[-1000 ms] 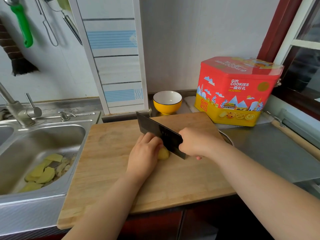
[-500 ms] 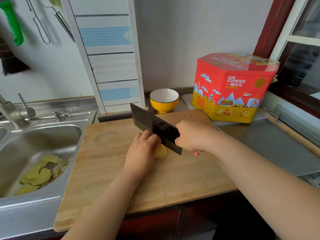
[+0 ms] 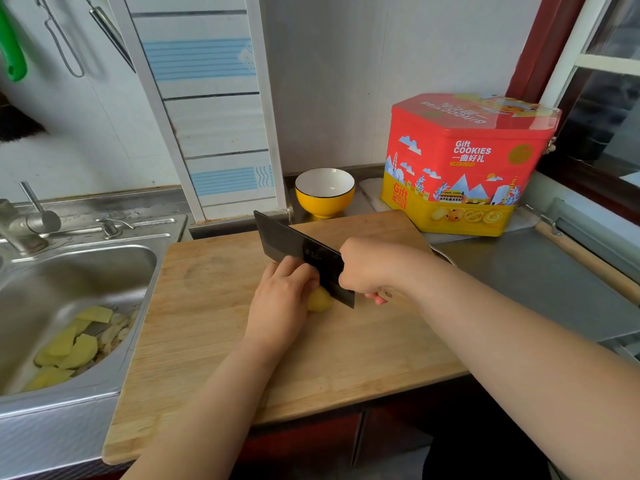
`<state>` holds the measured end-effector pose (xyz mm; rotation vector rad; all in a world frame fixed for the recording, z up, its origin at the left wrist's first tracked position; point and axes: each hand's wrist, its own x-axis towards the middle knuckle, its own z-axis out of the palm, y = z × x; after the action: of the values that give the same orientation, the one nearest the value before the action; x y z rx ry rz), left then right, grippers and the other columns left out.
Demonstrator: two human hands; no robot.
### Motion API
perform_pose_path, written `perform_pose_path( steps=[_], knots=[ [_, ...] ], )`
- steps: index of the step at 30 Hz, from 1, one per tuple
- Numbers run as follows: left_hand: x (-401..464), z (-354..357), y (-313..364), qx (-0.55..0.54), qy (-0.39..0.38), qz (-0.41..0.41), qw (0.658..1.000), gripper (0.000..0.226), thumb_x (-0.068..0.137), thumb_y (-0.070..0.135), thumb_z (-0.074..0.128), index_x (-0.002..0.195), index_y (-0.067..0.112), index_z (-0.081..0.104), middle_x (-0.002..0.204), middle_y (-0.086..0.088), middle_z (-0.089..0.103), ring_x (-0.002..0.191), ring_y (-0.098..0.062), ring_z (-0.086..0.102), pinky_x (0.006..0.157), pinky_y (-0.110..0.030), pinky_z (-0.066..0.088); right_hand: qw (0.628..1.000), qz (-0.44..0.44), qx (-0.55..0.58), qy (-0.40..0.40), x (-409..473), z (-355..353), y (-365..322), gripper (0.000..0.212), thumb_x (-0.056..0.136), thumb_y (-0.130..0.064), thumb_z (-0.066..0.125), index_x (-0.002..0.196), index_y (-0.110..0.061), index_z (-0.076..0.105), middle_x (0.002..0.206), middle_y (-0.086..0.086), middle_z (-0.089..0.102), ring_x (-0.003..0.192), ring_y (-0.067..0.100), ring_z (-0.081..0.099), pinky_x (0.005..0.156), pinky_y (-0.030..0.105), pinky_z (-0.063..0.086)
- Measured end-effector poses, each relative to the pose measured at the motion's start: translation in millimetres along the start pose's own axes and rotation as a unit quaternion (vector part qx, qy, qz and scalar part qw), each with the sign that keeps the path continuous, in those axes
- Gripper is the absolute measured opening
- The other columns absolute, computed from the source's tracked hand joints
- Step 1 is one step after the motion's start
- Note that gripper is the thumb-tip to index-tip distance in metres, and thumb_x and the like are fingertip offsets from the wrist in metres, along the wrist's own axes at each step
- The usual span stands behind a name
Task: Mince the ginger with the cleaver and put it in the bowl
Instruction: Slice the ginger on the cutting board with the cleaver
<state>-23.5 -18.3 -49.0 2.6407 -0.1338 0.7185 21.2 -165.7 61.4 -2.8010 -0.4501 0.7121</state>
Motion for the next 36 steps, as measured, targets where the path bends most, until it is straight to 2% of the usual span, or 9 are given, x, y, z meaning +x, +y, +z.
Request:
perform_pose_path(
  steps=[10,15,18,21,24,27,30,32,36],
  knots=[
    [-3,2,2,0.019,0.017,-0.001,1.0,0.006,0.09,0.018,0.061,0.094,0.022,0.063,0.102,0.002,0.057,0.086,-0.013,0.038,0.067,-0.024,0.033,0.998,0.031,0.049,-0.005,12,6,18,0.014,0.095,-0.015,0.053,0.088,-0.002,0.056,0.067,0.012,0.056,0.047,0.019,0.05,0.049,0.026,0.047],
    [-6,1,1,0.018,0.006,0.003,1.0,0.009,0.092,0.02,0.059,0.099,0.023,0.064,0.106,0.002,0.057,0.091,-0.017,0.044,0.069,-0.028,0.041,0.996,0.014,0.086,0.018,13,7,25,0.024,0.095,-0.018,0.055,0.109,0.001,0.061,0.077,0.013,0.06,0.059,0.022,0.055,0.059,0.03,0.051],
    [-10,-3,2,0.021,0.049,0.014,0.998,0.017,0.091,0.019,0.061,0.108,0.019,0.062,0.113,-0.002,0.055,0.098,-0.021,0.047,0.079,-0.036,0.048,0.99,-0.012,0.005,0.139,5,13,29,0.013,0.098,-0.021,0.053,0.105,-0.011,0.057,0.081,0.005,0.056,0.067,0.019,0.055,0.053,0.024,0.039],
    [-7,-14,10,0.015,0.186,0.05,0.981,0.029,0.091,0.014,0.062,0.118,0.01,0.056,0.118,-0.011,0.054,0.105,-0.025,0.048,0.091,-0.031,0.039,0.957,-0.03,-0.098,0.271,-2,20,34,0.018,0.1,-0.024,0.049,0.111,-0.017,0.061,0.1,0.006,0.064,0.088,0.027,0.059,0.054,0.026,0.032],
    [9,-31,22,0.024,0.219,0.072,0.973,0.026,0.093,0.02,0.057,0.116,0.009,0.057,0.117,-0.012,0.055,0.109,-0.026,0.048,0.095,-0.03,0.035,0.932,-0.035,-0.149,0.329,-10,28,38,0.015,0.098,-0.017,0.048,0.108,-0.02,0.058,0.098,0.004,0.067,0.085,0.028,0.061,0.045,0.027,0.017],
    [31,-42,30,0.085,0.122,0.074,0.986,0.033,0.099,0.04,0.037,0.106,0.017,0.06,0.11,-0.003,0.056,0.102,-0.022,0.048,0.091,-0.034,0.037,0.92,-0.04,-0.195,0.338,-17,38,41,0.017,0.096,-0.013,0.049,0.111,-0.019,0.056,0.095,0.003,0.068,0.08,0.027,0.063,0.044,0.027,0.014],
    [49,-40,35,0.175,-0.094,0.077,0.977,0.054,0.099,0.055,0.013,0.1,0.027,0.059,0.099,0.006,0.057,0.099,-0.018,0.051,0.098,-0.036,0.034,0.92,-0.041,-0.208,0.33,-21,48,42,0.022,0.098,-0.013,0.047,0.119,-0.017,0.054,0.1,0.005,0.067,0.085,0.029,0.066,0.043,0.026,0.015],
    [56,-36,39,0.188,-0.193,0.069,0.96,0.06,0.096,0.058,0.007,0.1,0.027,0.058,0.096,0.006,0.056,0.097,-0.017,0.052,0.098,-0.038,0.036,0.919,-0.04,-0.217,0.326,-22,53,43,0.025,0.099,-0.012,0.047,0.123,-0.017,0.054,0.102,0.005,0.066,0.087,0.029,0.066,0.044,0.027,0.017],
    [70,-33,54,0.191,-0.301,0.064,0.932,0.066,0.095,0.059,0.004,0.113,0.026,0.058,0.104,0.001,0.056,0.105,-0.021,0.049,0.1,-0.044,0.035,0.922,-0.037,-0.21,0.322,-23,58,44,0.039,0.099,-0.008,0.046,0.137,-0.018,0.046,0.108,0.005,0.064,0.094,0.028,0.064,0.051,0.03,0.029]
  ],
)
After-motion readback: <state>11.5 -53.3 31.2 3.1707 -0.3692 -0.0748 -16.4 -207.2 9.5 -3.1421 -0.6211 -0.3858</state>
